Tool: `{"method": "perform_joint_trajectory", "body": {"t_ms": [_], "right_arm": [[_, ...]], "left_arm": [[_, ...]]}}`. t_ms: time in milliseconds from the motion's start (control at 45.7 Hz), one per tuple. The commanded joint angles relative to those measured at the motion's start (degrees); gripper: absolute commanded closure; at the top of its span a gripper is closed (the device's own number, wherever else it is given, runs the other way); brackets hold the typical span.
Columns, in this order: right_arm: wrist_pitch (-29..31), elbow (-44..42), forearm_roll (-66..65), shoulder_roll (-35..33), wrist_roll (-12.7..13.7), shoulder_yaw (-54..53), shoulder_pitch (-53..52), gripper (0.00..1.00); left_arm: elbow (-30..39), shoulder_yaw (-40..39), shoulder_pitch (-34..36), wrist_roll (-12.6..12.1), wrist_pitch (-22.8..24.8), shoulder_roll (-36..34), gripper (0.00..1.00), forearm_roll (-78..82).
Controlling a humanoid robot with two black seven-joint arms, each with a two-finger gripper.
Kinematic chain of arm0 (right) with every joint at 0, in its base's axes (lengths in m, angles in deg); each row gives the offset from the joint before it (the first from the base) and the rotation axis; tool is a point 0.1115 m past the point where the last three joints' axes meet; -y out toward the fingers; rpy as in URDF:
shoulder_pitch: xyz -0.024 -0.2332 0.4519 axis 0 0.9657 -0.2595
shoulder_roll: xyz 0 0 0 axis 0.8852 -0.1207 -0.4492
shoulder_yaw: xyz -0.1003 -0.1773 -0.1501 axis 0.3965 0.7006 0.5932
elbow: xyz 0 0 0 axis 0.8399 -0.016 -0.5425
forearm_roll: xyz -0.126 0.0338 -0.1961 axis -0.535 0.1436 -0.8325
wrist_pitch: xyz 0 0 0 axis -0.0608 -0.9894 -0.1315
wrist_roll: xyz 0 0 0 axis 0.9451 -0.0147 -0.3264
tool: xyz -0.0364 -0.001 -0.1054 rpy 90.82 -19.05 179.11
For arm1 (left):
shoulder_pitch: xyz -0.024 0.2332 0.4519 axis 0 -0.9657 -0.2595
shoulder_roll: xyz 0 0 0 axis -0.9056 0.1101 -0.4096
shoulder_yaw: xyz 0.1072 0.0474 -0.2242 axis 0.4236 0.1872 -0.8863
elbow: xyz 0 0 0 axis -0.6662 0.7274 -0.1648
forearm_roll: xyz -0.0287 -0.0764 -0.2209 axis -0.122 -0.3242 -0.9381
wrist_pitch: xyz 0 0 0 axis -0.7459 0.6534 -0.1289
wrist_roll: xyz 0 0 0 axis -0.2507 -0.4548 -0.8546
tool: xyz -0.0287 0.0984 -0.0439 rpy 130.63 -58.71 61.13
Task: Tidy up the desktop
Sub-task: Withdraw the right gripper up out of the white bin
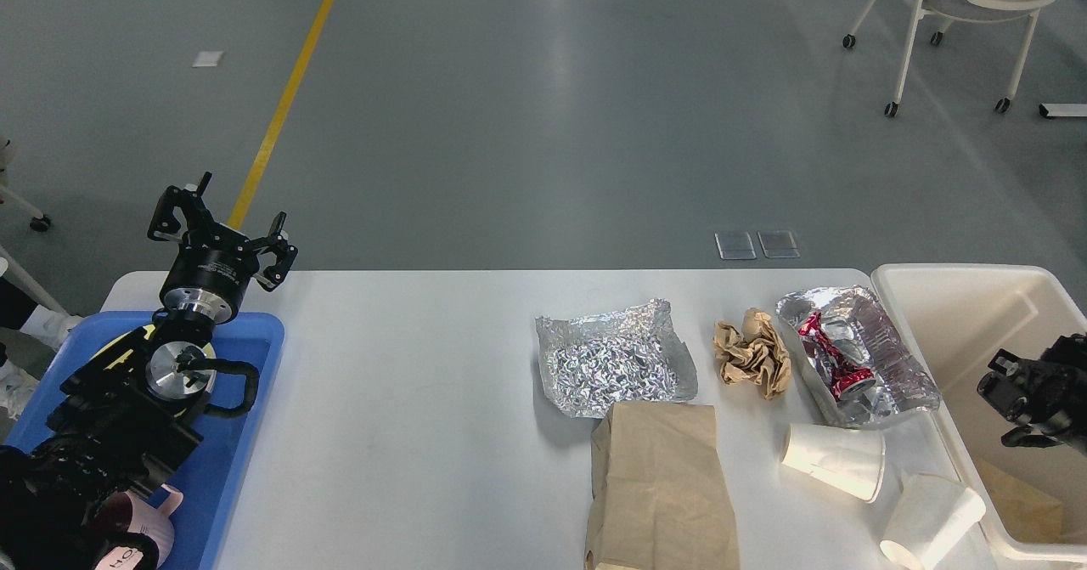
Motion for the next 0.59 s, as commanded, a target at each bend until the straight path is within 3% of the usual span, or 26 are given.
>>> {"method": "perform_joint_trajectory", "body": {"t_ms": [0, 153, 263, 569], "right_arm": [[3.2, 0.7, 0.5, 0.9, -0.2, -0.1, -4.4, 0.00], [8.8, 1.8, 0.6, 2.4, -0.3, 0.0, -12.8, 0.00], [13.0, 7.2, 0.4, 2.1, -0.4, 0.2, -20.7, 0.00], [22.0, 37.4, -0.4, 1.6, -0.5, 3.6, -48.9, 0.00]], "left_arm": [[0.0, 0.0, 0.0, 0.0, 0.0, 0.0, 0.00, 0.0], [0.0, 0.0, 0.0, 0.0, 0.0, 0.0, 0.00, -0.1], [0.0, 0.0, 0.0, 0.0, 0.0, 0.0, 0.01, 0.0], [0.0, 0.0, 0.0, 0.0, 0.0, 0.0, 0.00, 0.0]]}}
